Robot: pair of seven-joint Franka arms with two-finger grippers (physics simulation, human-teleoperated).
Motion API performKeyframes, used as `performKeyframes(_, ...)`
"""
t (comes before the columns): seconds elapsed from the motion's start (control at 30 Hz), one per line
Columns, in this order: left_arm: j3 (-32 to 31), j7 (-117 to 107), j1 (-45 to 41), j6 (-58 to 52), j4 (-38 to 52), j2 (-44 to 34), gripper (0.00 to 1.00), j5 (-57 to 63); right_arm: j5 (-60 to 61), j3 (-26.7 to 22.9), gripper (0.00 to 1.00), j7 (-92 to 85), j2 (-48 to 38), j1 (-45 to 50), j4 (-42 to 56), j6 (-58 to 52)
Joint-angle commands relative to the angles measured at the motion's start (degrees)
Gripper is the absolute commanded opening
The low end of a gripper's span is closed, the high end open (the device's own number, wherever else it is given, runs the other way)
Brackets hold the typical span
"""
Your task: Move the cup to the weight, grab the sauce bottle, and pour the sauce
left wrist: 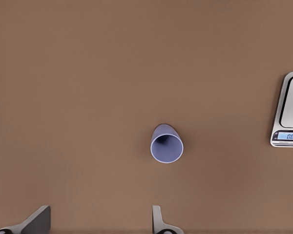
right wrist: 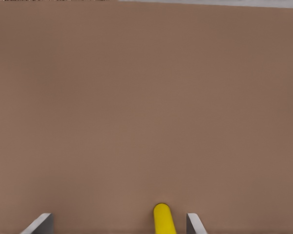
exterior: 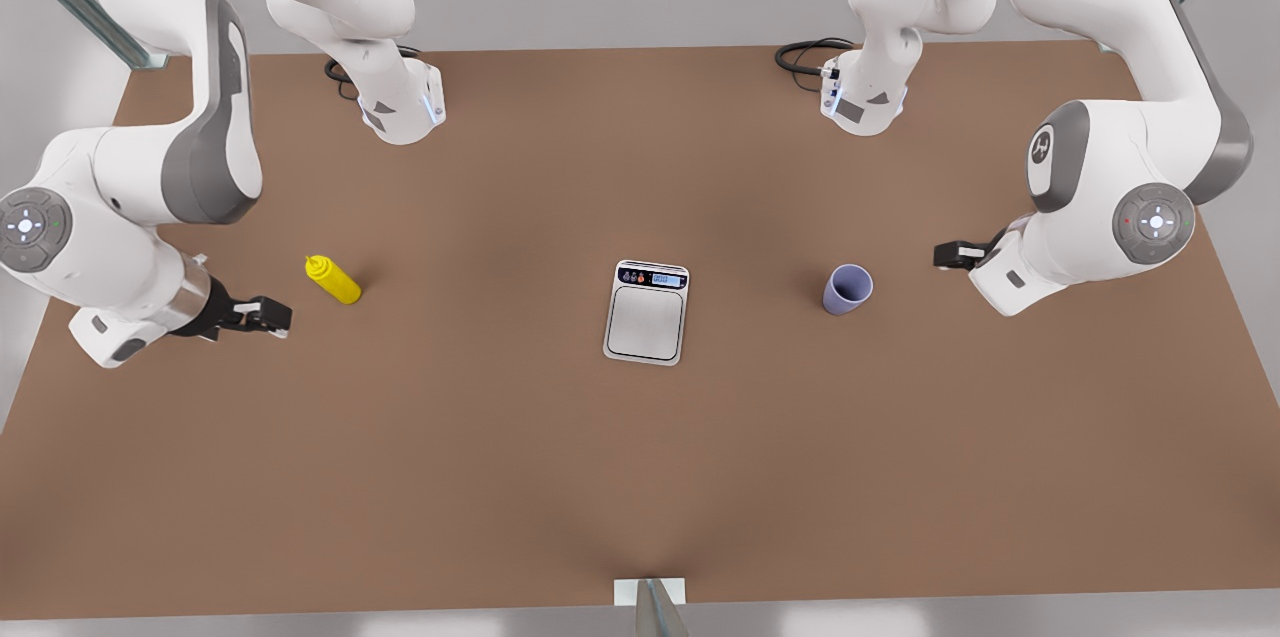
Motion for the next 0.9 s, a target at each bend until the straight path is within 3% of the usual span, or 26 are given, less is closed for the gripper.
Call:
performKeyframes(0.0,0.0,0.0,0.0,0.0,0.0,0.0,1.0,0.0,-0.1,0.0,1.0,-0.1,0.0,-0.1,0.1,0.0)
performKeyframes(0.1,0.0,-0.1,-2.3,1.5,-3.9,1.4,1.0,-0.1,1.2,-0.1,1.0,0.7,0.3,-0.8,0.0,-0.2)
performKeyframes(0.27,-0.1,-0.1,-3.2,23.8,-20.7,-0.7,1.0,-2.8,1.2,0.1,1.0,-1.8,0.3,0.5,-0.2,-6.1)
performKeyframes(0.3,-0.1,-0.1,-4.7,31.9,-27.8,-3.1,1.0,-2.9,0.8,0.0,1.0,-10.9,0.2,0.7,0.1,-9.3)
performKeyframes(0.37,0.0,-0.1,-5.2,38.1,-34.2,-4.1,1.0,-2.9,2.5,-0.2,1.0,-20.1,0.3,-1.6,0.7,-9.1)
performKeyframes(0.53,0.0,0.0,-4.7,40.0,-38.8,-4.9,1.0,-2.8,21.6,-0.2,1.0,-67.7,0.5,-12.5,6.1,-9.5)
performKeyframes(0.67,-0.1,0.0,-5.2,45.7,-45.1,-6.9,1.0,-2.7,34.5,-0.3,1.0,-78.7,0.9,-21.2,5.4,-16.9)
performKeyframes(0.77,-0.3,0.0,-5.4,46.0,-45.1,-5.0,1.0,-2.6,39.1,-0.3,1.0,-80.3,1.9,-26.6,0.4,-19.8)
performKeyframes(0.87,-0.3,0.1,-5.4,46.0,-45.1,-3.7,1.0,-2.5,45.2,-0.3,1.0,-91.5,1.2,-33.0,-14.8,-14.5)
